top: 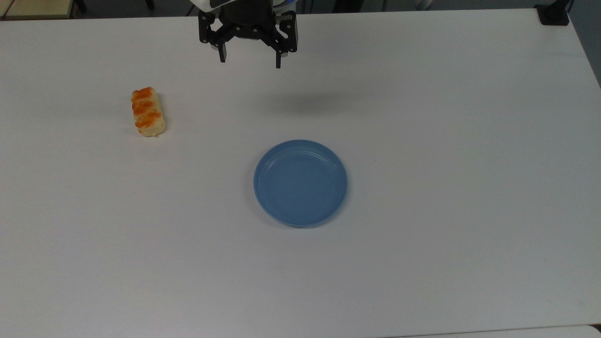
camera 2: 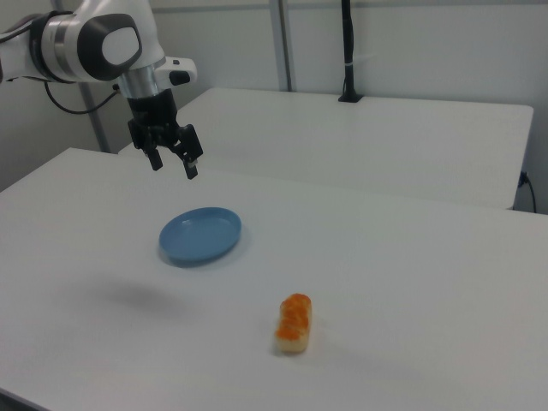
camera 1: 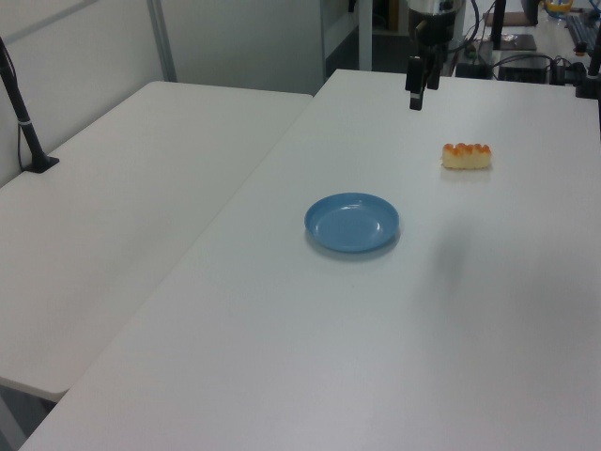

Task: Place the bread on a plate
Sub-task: 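Move the open gripper over the orange-glazed bread roll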

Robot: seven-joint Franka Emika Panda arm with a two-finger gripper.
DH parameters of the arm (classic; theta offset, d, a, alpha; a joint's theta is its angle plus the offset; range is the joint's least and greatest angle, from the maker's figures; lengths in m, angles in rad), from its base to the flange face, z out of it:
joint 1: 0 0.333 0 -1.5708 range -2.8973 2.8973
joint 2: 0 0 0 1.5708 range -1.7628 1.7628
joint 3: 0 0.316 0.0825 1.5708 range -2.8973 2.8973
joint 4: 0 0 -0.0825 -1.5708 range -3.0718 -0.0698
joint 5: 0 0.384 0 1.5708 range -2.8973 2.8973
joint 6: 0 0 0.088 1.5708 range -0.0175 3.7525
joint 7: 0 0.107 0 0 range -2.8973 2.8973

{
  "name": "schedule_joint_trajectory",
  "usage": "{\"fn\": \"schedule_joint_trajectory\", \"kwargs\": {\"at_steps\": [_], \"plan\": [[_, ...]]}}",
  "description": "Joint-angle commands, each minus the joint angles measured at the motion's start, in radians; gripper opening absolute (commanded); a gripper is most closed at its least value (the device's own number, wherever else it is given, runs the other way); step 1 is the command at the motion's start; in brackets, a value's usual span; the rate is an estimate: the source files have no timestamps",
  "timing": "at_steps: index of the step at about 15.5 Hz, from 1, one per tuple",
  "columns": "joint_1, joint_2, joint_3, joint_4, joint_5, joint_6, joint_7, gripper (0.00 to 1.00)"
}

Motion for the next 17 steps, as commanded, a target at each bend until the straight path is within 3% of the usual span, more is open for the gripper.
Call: {"fn": "schedule_joint_trajectory", "kwargs": {"at_steps": [1, 17], "plan": [[-0.019, -0.027, -0.056, 0.046, 0.061, -0.081, -0.020, 1.00], [-0.007, 0.003, -0.053, 0.047, 0.063, -0.078, -0.048, 1.00]]}}
